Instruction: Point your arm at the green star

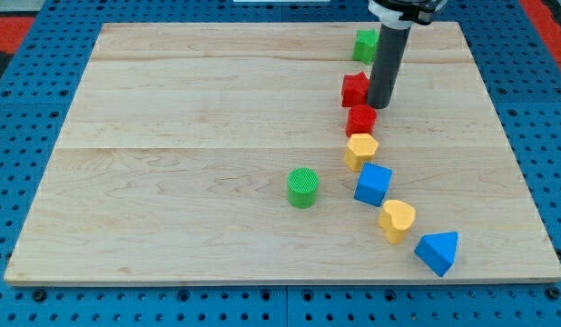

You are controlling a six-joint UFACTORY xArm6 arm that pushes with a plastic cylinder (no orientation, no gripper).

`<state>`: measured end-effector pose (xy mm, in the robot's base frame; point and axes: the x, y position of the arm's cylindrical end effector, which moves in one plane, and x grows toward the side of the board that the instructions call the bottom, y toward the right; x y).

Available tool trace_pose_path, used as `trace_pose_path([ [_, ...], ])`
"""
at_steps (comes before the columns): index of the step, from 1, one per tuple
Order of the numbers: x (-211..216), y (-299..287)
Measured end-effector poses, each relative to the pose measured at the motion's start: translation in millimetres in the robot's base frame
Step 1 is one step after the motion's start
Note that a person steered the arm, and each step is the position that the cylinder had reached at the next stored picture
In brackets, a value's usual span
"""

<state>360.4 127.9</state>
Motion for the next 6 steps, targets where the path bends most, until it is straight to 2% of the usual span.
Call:
trace_pose_path([
  [1, -2.7, 1.9],
  [3, -49.1, 82.8],
  [4, -95.4, 88.7],
  [5, -136.4, 66.5],
  [6, -159.0, 37.6],
])
